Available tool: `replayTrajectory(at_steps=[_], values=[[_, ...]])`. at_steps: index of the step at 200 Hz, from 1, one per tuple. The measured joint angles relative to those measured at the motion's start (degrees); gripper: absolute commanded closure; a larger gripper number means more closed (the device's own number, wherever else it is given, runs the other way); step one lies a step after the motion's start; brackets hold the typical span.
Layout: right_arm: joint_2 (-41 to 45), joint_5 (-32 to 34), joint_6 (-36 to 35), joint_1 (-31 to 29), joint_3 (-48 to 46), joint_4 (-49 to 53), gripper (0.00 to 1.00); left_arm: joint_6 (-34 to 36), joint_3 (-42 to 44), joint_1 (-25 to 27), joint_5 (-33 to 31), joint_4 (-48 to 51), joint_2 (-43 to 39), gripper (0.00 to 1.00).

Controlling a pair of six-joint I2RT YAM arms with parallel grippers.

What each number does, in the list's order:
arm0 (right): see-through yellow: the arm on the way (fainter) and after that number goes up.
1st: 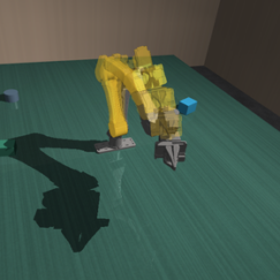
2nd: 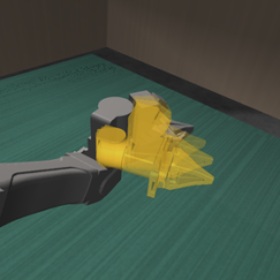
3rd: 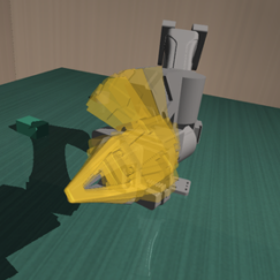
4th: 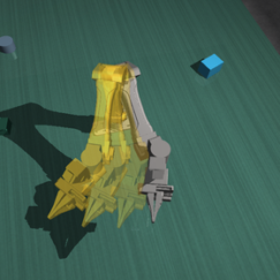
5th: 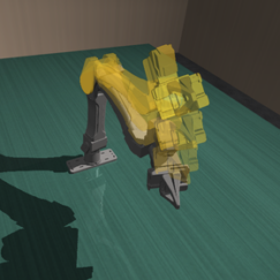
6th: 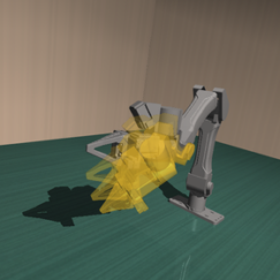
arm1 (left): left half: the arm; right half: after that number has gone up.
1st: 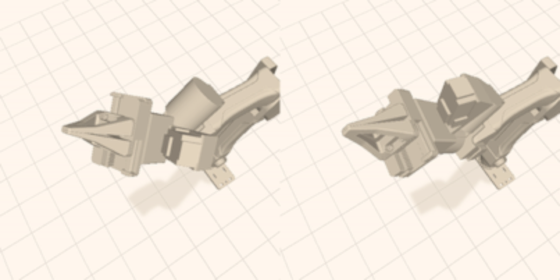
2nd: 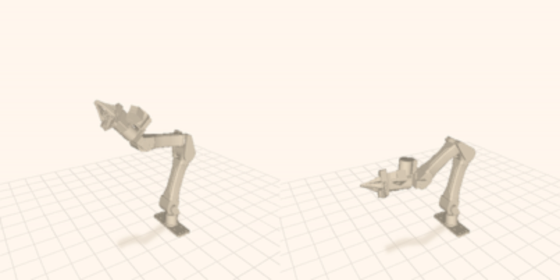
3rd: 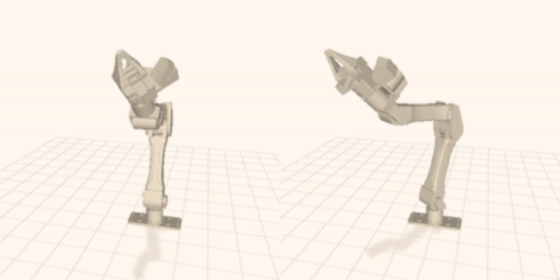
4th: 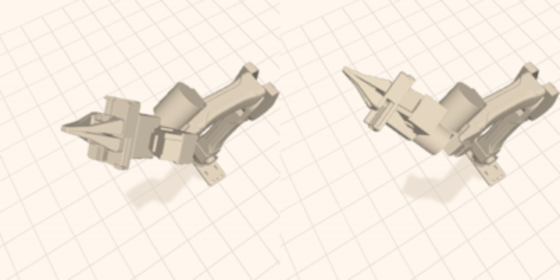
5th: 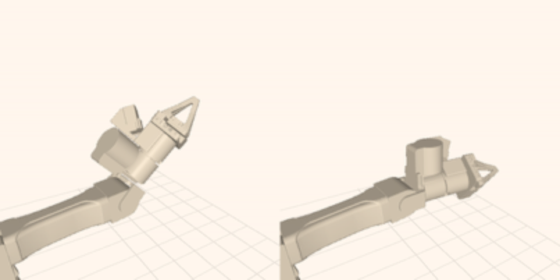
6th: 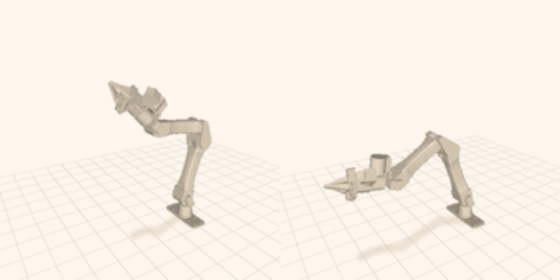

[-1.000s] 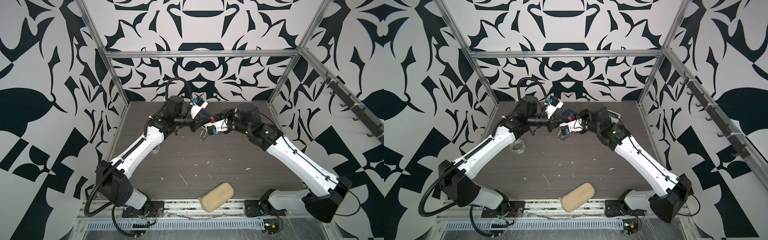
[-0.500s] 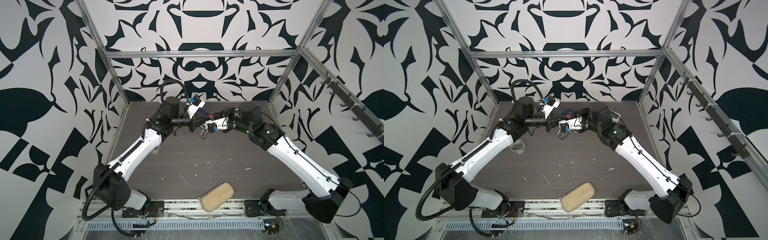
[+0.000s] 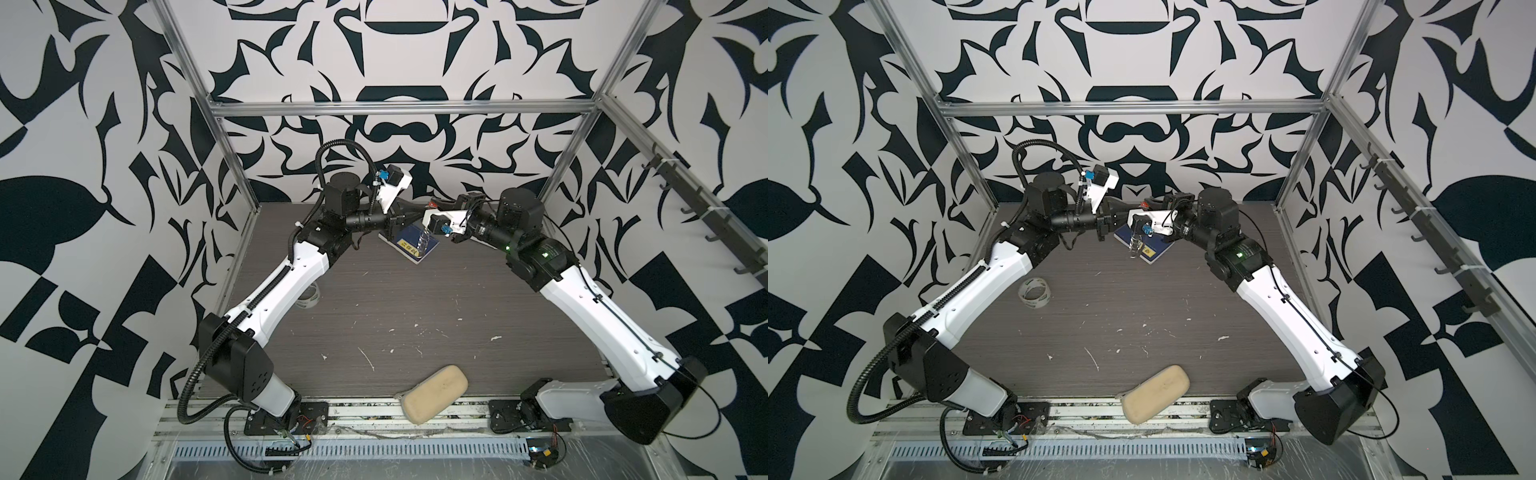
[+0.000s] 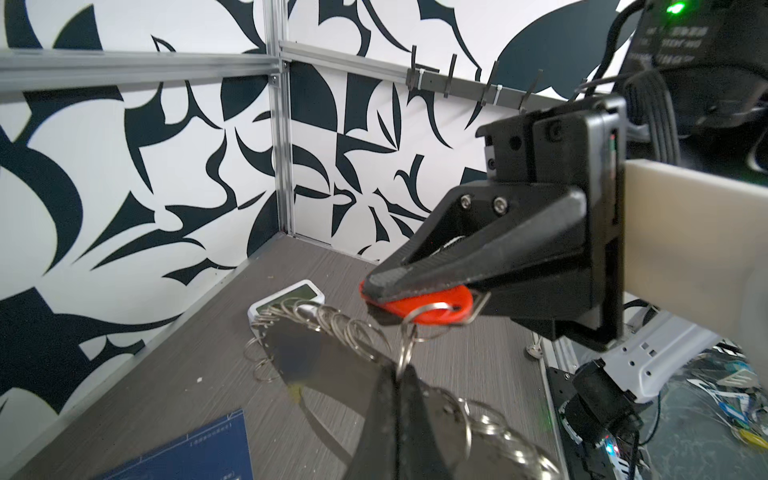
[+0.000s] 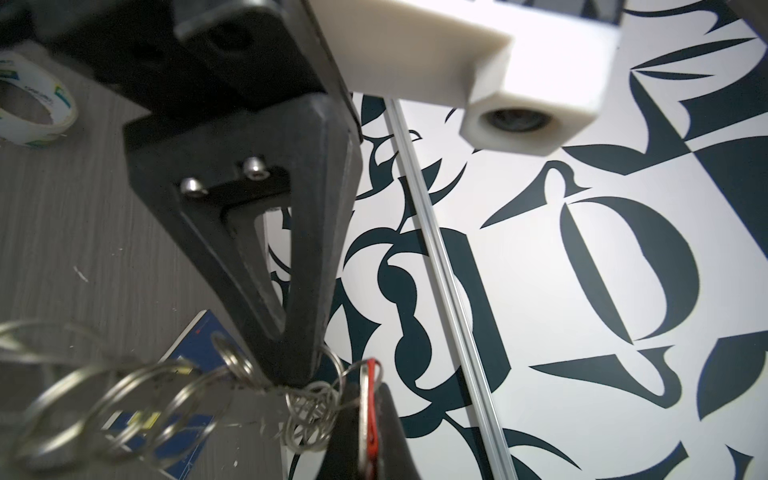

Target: Remove the keys from the keyring

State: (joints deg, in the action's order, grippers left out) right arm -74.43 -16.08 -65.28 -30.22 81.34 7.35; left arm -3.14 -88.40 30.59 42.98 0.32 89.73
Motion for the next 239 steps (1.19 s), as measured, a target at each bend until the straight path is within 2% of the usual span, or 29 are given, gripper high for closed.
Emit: replayTrajectory(at_steps=[55, 103, 145, 191, 239], values=[[-0.11, -1.33, 1.77, -0.26, 1.11, -1.27, 0.79, -1.18, -1.55, -0.68, -0.76, 1.07, 2.05, 1.0], [1.18, -2.62, 2.64, -0.31, 1.14, -2.73, 0.76, -1.62, -1.55, -0.96, -1.84, 2.84, 4.0, 1.0], [1.22, -3.34, 5.31, -0.26, 1.27, -2.91, 0.72, -2.32, -0.98, -1.01, -1.57, 0.5, 3.98, 1.0], [1.92, -9.03, 13.77, 1.46, 6.21, 1.66, 0.71, -3.56, 5.79, -1.64, 1.53, -9.62, 2.82, 1.0], [8.11, -14.14, 20.24, 3.61, 7.72, 9.46, 0.71, -6.62, 18.36, -2.47, 6.4, -31.91, 0.74, 1.0]])
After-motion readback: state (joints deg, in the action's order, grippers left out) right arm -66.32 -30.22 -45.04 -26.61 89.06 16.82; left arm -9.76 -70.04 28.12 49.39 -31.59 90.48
